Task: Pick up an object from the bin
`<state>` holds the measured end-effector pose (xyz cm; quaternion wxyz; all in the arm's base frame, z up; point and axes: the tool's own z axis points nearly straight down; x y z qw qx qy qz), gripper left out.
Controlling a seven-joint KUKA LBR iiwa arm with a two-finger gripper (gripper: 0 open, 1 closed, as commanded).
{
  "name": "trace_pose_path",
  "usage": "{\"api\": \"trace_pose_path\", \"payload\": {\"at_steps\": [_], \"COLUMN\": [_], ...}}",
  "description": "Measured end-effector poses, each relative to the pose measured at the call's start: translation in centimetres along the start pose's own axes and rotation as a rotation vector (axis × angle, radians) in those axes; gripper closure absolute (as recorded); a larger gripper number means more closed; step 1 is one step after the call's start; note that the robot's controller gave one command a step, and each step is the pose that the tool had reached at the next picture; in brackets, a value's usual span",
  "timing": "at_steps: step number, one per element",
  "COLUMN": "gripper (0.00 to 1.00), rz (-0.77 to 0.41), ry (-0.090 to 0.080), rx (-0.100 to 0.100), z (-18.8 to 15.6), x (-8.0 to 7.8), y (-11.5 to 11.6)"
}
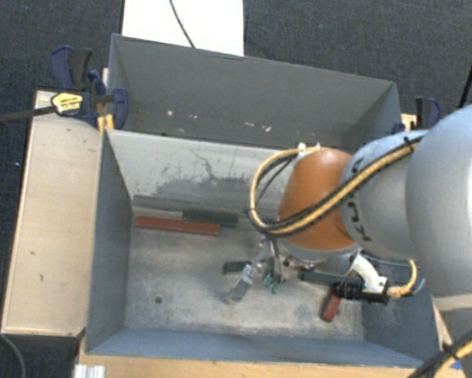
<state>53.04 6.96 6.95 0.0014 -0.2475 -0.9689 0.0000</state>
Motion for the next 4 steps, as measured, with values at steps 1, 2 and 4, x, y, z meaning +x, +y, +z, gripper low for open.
{"api": "trace_pose_path", "payload": {"at_steps": [1,2,4], "gripper": [0.0,1.0,1.0], "rz": [0.027,0.028,0.026], "ry": [0.001,0.0,-0.007], "rx": [0.0,-0.001,-0.005], "z": [-0.1,-0.1,-6.8], "x": [0.4,0.4,0.2], "y": [-1.1,-1.1,-0.9]}}
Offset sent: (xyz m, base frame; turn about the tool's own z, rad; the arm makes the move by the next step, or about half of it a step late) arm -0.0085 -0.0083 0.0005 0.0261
